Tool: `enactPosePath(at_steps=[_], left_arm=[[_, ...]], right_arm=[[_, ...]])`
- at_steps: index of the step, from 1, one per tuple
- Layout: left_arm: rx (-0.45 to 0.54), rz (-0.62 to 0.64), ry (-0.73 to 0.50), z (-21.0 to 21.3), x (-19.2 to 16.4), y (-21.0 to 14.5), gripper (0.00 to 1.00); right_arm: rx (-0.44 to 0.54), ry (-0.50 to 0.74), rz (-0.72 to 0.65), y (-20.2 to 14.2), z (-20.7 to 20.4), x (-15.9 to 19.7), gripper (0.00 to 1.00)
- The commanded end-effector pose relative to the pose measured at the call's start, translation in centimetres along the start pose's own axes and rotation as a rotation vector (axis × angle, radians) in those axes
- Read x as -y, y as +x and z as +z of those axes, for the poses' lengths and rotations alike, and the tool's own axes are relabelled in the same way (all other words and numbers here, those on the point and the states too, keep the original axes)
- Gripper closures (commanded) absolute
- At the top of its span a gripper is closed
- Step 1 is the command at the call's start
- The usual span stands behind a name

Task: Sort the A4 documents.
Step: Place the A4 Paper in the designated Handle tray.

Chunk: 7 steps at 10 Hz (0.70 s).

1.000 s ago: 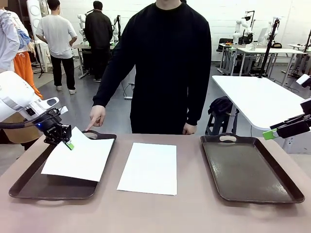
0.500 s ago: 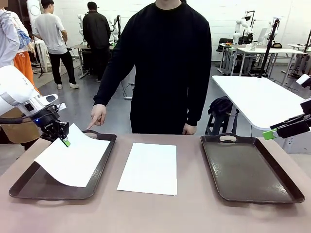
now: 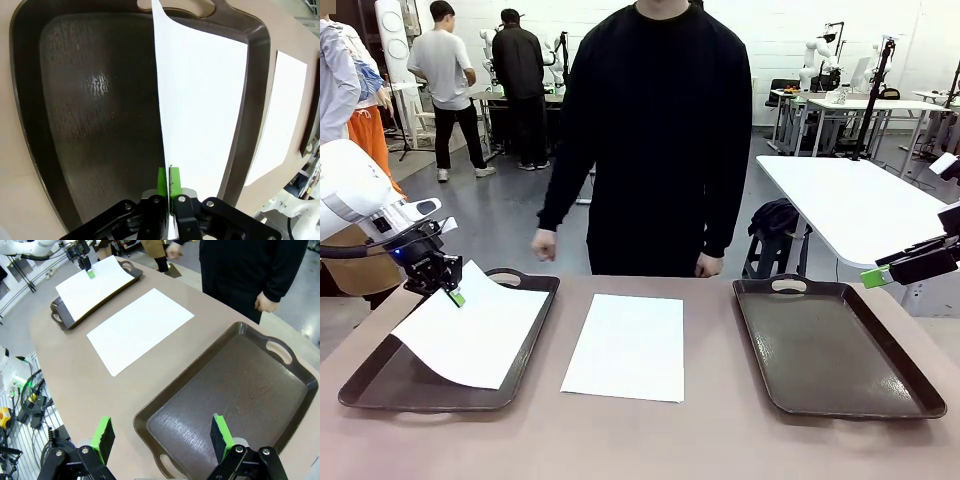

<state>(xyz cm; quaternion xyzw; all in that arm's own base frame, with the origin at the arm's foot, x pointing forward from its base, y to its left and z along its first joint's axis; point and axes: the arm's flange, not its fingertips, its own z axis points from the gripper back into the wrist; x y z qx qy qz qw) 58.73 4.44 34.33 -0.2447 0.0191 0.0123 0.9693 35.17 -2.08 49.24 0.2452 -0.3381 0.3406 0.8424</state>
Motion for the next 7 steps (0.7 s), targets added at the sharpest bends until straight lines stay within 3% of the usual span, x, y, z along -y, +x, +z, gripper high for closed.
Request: enactPosePath(at_steps=[1, 2, 3, 4, 5, 6, 7], left_arm=[[-0.004, 0.020, 0.033, 0.6, 0.3, -0.6, 0.80], [-0.002, 0.017, 0.035, 0.6, 0.2, -0.7, 0.61], [-0.001, 0.013, 0.036, 0.7, 0.1, -0.7, 0.76], [0.008, 0.015, 0.047, 0.9, 0.0, -0.8, 0.42], [0.017, 0.026, 0.086, 1.3, -0.1, -1.1, 0.57], [0.021, 0.027, 0.102, 1.7, -0.1, -1.3, 0.23], [0.020, 0.027, 0.105, 2.1, -0.1, -1.6, 0.50]], right_arm=[[0.025, 0.018, 0.008, 0.1, -0.3, 0.4, 0.00], [0.025, 0.018, 0.008, 0.1, -0.3, 0.4, 0.00], [0.025, 0.018, 0.008, 0.1, -0.3, 0.4, 0.00], [0.025, 0.018, 0.008, 0.1, -0.3, 0.4, 0.00], [0.025, 0.018, 0.008, 0.1, -0.3, 0.4, 0.00], [0.025, 0.018, 0.008, 0.1, -0.3, 0.4, 0.00], [0.025, 0.018, 0.008, 0.1, -0.3, 0.4, 0.00]])
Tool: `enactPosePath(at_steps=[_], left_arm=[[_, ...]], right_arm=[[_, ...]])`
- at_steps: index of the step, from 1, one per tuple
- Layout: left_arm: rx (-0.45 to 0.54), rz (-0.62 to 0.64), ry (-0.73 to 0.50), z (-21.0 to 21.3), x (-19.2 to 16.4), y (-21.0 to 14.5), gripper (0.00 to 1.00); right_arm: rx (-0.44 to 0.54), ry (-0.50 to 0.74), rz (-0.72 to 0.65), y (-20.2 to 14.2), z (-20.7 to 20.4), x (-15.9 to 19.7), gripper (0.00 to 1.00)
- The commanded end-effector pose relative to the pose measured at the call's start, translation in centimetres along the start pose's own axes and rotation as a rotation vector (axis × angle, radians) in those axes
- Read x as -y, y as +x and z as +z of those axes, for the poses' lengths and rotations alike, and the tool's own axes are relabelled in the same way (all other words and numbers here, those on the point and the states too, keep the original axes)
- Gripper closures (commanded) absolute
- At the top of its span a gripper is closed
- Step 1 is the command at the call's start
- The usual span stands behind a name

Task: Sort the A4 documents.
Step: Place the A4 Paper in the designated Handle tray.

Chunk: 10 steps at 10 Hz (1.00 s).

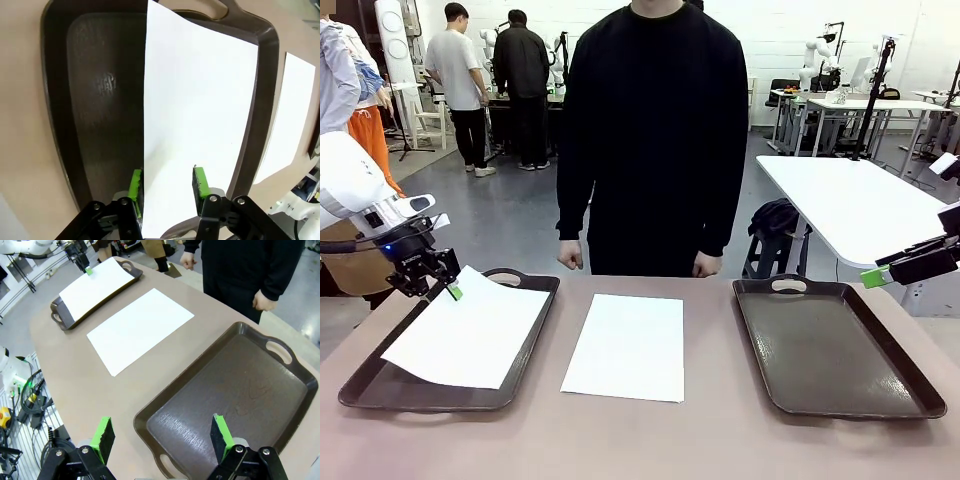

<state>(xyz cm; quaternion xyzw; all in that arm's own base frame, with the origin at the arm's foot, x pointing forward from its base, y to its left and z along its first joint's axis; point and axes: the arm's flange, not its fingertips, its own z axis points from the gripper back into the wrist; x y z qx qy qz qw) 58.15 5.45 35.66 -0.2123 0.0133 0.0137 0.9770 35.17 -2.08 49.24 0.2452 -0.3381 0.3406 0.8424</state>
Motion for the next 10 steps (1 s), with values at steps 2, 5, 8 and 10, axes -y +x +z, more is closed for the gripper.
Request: enactPosePath(at_steps=[2, 5, 8, 10], left_arm=[[0.015, 0.031, 0.049, 0.88, 0.22, -1.34, 0.30], [0.015, 0.031, 0.047, 0.81, 0.20, -1.40, 0.00], [0.008, 0.009, 0.021, 0.76, 0.04, -0.99, 0.00], [0.008, 0.009, 0.021, 0.76, 0.04, -0.99, 0.00]], right_arm=[[0.025, 0.018, 0.008, 0.13, -0.35, 0.38, 0.00], [0.025, 0.018, 0.008, 0.13, -0.35, 0.38, 0.00], [0.025, 0.018, 0.008, 0.13, -0.35, 0.38, 0.00], [0.025, 0.018, 0.008, 0.13, -0.35, 0.38, 0.00]])
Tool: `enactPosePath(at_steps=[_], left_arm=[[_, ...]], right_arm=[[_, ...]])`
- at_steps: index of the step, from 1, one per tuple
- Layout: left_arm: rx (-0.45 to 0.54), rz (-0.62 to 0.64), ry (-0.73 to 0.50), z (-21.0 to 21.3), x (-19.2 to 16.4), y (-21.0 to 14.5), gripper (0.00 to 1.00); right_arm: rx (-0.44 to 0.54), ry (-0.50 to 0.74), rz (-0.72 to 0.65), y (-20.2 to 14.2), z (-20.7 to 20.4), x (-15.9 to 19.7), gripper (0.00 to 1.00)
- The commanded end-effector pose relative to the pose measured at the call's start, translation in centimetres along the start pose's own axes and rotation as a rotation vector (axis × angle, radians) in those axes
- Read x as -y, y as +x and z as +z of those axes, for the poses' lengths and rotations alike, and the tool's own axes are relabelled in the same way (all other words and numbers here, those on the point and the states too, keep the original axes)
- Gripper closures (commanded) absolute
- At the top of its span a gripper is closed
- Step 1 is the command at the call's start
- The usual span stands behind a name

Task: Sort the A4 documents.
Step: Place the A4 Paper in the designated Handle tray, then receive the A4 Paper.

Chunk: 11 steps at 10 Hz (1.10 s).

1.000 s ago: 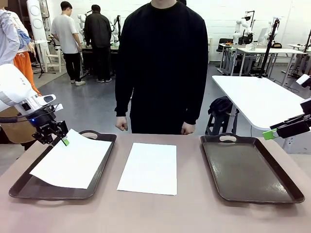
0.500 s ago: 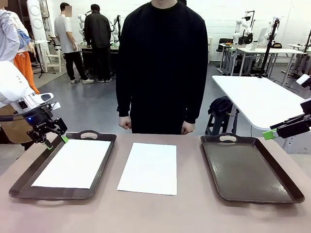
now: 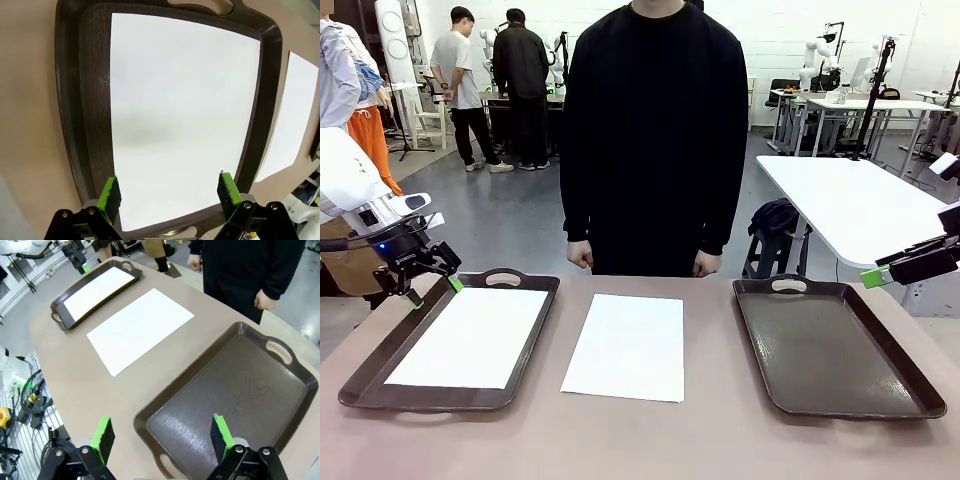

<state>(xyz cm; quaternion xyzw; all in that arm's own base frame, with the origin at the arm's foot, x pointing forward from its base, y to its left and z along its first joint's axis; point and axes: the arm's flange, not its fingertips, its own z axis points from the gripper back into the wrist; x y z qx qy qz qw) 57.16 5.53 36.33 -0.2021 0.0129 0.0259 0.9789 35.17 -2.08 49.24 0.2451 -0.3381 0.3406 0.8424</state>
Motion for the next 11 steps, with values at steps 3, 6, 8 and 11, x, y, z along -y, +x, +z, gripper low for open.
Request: enactPosePath(at_steps=[3, 6, 8, 11], left_arm=[[0.002, -0.015, 0.001, 0.13, -0.14, 0.01, 0.00], [0.002, -0.015, 0.001, 0.13, -0.14, 0.01, 0.00], [0.002, -0.015, 0.001, 0.13, -0.14, 0.01, 0.00], [0.002, -0.015, 0.001, 0.13, -0.14, 0.01, 0.00]], right_arm=[[0.025, 0.018, 0.008, 0.13, -0.35, 0.38, 0.00], [0.025, 0.018, 0.008, 0.13, -0.35, 0.38, 0.00], [0.025, 0.018, 0.008, 0.13, -0.35, 0.38, 0.00], [0.025, 0.018, 0.008, 0.13, -0.35, 0.38, 0.00]])
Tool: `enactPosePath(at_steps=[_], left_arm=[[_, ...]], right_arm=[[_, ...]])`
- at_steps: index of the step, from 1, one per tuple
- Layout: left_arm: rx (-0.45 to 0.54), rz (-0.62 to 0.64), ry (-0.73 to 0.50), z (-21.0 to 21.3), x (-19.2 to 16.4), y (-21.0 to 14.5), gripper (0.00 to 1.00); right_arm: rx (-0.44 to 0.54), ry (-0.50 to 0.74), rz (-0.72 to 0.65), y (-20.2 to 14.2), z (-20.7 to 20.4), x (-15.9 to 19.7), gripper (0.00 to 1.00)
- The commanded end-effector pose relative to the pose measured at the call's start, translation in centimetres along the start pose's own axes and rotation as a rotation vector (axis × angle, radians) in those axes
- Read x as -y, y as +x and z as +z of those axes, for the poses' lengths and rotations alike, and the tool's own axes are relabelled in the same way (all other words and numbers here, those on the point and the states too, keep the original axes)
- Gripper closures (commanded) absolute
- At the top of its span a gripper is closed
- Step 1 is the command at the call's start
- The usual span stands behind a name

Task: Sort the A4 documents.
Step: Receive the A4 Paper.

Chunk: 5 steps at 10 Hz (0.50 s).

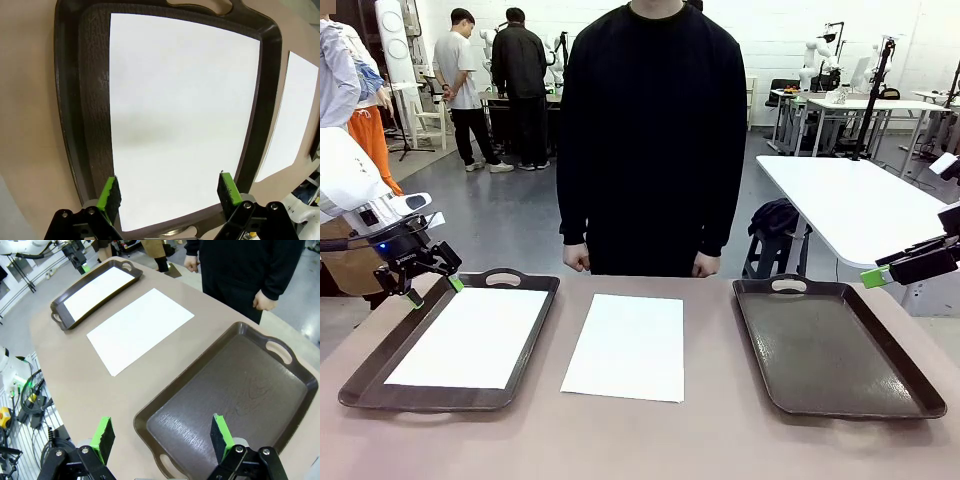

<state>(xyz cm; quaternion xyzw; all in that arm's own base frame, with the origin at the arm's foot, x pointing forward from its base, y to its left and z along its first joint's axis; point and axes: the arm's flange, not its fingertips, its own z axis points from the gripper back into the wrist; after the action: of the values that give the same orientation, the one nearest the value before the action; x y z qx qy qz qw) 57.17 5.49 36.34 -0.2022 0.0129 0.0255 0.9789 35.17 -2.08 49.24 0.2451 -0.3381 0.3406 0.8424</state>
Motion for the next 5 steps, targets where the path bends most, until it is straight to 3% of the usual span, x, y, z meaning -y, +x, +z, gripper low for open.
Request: enactPosePath(at_steps=[1, 2, 3, 5], left_arm=[[0.002, -0.014, 0.001, 0.1, -0.2, 0.0, 0.00], [0.000, 0.000, 0.000, 0.0, 0.0, 0.0, 0.00], [0.097, -0.098, 0.043, 1.8, 2.9, -0.4, 0.00], [0.308, -0.299, 0.008, 5.4, 7.1, -3.0, 0.00]], right_arm=[[0.025, 0.018, 0.007, 0.1, -0.4, 0.4, 0.00], [0.025, 0.018, 0.007, 0.1, -0.4, 0.4, 0.00], [0.025, 0.018, 0.007, 0.1, -0.4, 0.4, 0.00], [0.025, 0.018, 0.007, 0.1, -0.4, 0.4, 0.00]])
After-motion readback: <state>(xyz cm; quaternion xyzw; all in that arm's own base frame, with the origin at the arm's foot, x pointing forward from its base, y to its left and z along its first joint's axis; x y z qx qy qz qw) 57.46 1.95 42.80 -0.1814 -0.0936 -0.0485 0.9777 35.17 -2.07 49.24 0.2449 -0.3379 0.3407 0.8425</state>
